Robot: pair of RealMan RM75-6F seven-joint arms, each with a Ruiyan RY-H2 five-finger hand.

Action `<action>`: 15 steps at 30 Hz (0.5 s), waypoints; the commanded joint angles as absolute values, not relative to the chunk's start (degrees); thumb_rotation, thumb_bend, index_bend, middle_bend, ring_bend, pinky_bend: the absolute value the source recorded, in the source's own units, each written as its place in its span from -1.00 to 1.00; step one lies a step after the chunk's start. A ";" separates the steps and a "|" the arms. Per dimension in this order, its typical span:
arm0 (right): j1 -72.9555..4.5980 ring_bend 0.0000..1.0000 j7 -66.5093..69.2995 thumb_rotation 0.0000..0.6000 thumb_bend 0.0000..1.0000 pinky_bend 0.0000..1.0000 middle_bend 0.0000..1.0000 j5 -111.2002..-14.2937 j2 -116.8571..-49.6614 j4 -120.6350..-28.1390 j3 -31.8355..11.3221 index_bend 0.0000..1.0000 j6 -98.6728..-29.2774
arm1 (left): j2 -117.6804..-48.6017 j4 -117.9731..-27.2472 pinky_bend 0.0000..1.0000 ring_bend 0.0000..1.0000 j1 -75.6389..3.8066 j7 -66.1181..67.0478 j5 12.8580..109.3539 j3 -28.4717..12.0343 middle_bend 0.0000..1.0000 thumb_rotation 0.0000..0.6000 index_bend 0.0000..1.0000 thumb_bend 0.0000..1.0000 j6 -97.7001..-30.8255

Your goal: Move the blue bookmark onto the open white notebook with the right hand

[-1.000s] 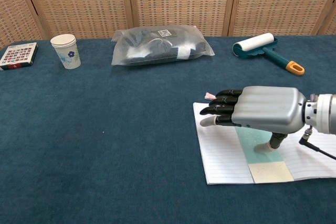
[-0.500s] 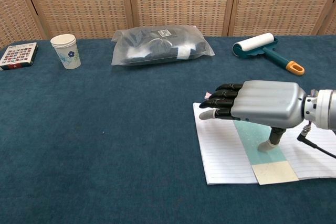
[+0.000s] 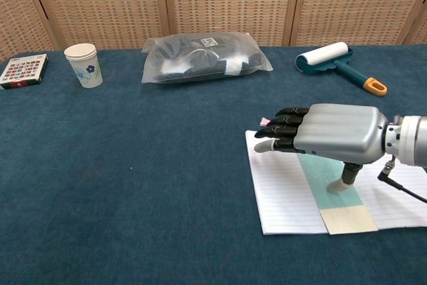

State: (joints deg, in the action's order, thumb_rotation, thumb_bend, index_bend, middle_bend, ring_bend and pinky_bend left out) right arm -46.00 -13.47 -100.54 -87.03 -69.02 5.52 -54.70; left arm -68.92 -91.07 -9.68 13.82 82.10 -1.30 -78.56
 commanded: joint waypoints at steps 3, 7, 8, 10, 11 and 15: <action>-45.84 -1.00 -14.00 1.00 -0.87 -1.00 -1.00 -100.30 -86.91 -69.06 5.15 -1.00 -55.04 | -68.93 -91.09 -1.00 -1.00 -9.70 13.84 82.16 -1.29 -1.00 1.00 -1.00 -0.90 -78.54; -45.71 -1.00 -14.61 1.00 -0.88 -1.00 -1.00 -100.22 -86.29 -69.68 4.94 -1.00 -55.37 | -68.82 -91.19 -1.00 -1.00 -9.67 13.73 82.24 -1.26 -1.00 1.00 -1.00 -0.90 -78.58; -45.71 -1.00 -14.85 1.00 -0.88 -1.00 -1.00 -100.30 -85.74 -70.20 4.89 -1.00 -55.57 | -68.72 -91.29 -1.00 -1.00 -9.64 13.61 82.28 -1.23 -1.00 1.00 -1.00 -0.90 -78.59; -45.82 -1.00 -15.57 1.00 -0.88 -1.00 -1.00 -100.63 -84.41 -71.38 4.88 -1.00 -55.83 | -68.56 -91.47 -1.00 -1.00 -9.60 13.41 82.37 -1.26 -1.00 1.00 -1.00 -0.90 -78.74; -45.92 -1.00 -16.07 1.00 -0.88 -1.00 -1.00 -100.75 -83.44 -72.31 4.79 -1.00 -55.92 | -68.50 -91.53 -1.00 -1.00 -9.58 13.35 82.46 -1.27 -1.00 1.00 -1.00 -0.90 -78.83; -45.92 -1.00 -17.29 1.00 -0.87 -1.00 -1.00 -100.39 -80.63 -75.86 3.96 -1.00 -56.52 | -68.48 -91.62 -1.00 -1.00 -9.65 13.34 82.75 -1.10 -1.00 1.00 -1.00 -0.90 -78.70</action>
State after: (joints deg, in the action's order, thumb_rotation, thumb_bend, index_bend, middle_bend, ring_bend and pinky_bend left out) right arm -45.90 -16.57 -100.53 -81.93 -74.38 4.46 -56.08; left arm -68.47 -91.61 -9.63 13.32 82.73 -1.13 -78.73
